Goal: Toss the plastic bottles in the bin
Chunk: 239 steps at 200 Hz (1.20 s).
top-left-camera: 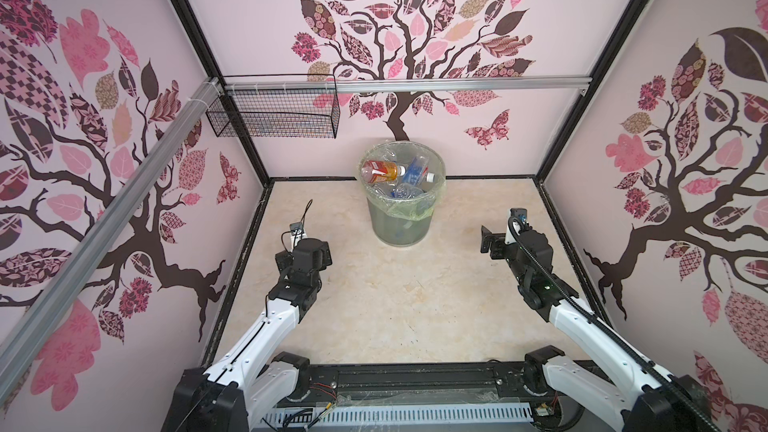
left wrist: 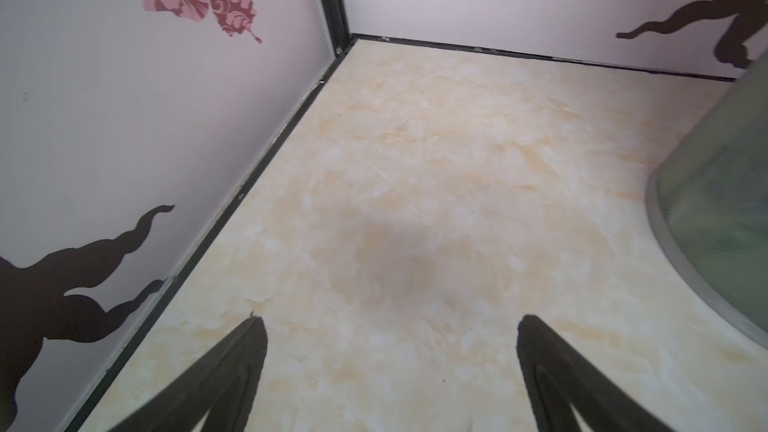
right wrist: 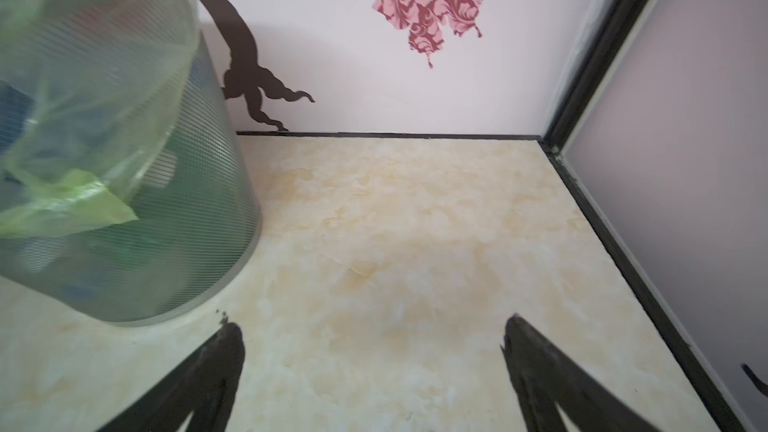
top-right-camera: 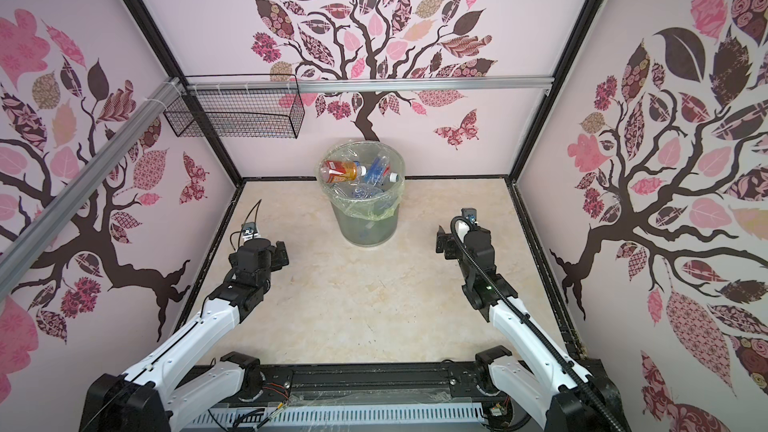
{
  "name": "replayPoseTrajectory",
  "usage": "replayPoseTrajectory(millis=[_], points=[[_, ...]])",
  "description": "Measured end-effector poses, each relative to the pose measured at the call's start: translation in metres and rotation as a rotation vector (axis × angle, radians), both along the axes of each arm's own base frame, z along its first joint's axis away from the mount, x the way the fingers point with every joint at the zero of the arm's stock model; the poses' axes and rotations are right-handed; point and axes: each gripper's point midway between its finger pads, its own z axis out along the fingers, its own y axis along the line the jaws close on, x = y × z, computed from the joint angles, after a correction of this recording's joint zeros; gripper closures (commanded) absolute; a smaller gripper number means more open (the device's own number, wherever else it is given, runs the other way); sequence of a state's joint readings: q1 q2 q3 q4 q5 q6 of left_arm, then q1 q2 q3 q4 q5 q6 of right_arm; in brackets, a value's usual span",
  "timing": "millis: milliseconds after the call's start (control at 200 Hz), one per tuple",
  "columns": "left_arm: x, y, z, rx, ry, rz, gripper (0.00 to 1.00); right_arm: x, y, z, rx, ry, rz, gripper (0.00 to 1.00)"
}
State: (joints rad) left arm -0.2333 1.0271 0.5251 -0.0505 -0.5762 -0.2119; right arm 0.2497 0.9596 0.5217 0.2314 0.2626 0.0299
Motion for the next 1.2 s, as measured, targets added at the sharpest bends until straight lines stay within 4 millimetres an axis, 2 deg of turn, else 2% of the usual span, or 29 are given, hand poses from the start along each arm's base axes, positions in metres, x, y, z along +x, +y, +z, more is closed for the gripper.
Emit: replayPoseTrajectory(millis=[130,240,320,405,510,700,760,870,976,1196], points=[[0.013,0.000,-0.013,0.042,-0.016,-0.020,0.02,0.002,-0.036,-0.029,0.023,-0.008,-0.128,0.00],[0.027,-0.005,-0.032,0.087,-0.001,-0.063,0.02,-0.009,-0.064,-0.068,0.054,-0.002,-0.216,0.00],[0.038,-0.006,-0.047,0.090,0.003,-0.089,0.02,-0.014,-0.071,-0.095,0.056,0.032,-0.242,0.00],[0.048,-0.001,-0.057,0.074,0.000,-0.098,0.02,-0.010,-0.070,-0.109,0.056,0.049,-0.238,0.00],[0.057,0.004,-0.061,0.080,-0.017,-0.106,0.02,-0.003,-0.068,-0.112,0.061,0.036,-0.227,0.00],[0.069,0.007,-0.057,0.074,-0.085,-0.109,0.02,0.012,-0.064,-0.102,0.061,-0.031,-0.200,0.00],[0.071,0.012,-0.052,0.064,-0.112,-0.099,0.02,0.019,-0.061,-0.108,0.056,-0.046,-0.186,0.00],[0.072,0.028,-0.049,0.021,-0.175,-0.070,0.02,0.021,-0.060,-0.130,0.042,0.020,-0.176,0.00],[0.065,0.037,-0.063,-0.001,-0.147,-0.048,0.02,0.027,-0.059,-0.117,0.044,-0.035,-0.171,0.00],[0.068,0.033,-0.057,-0.025,-0.189,-0.063,0.02,0.030,-0.059,-0.112,0.047,-0.054,-0.170,0.00]])
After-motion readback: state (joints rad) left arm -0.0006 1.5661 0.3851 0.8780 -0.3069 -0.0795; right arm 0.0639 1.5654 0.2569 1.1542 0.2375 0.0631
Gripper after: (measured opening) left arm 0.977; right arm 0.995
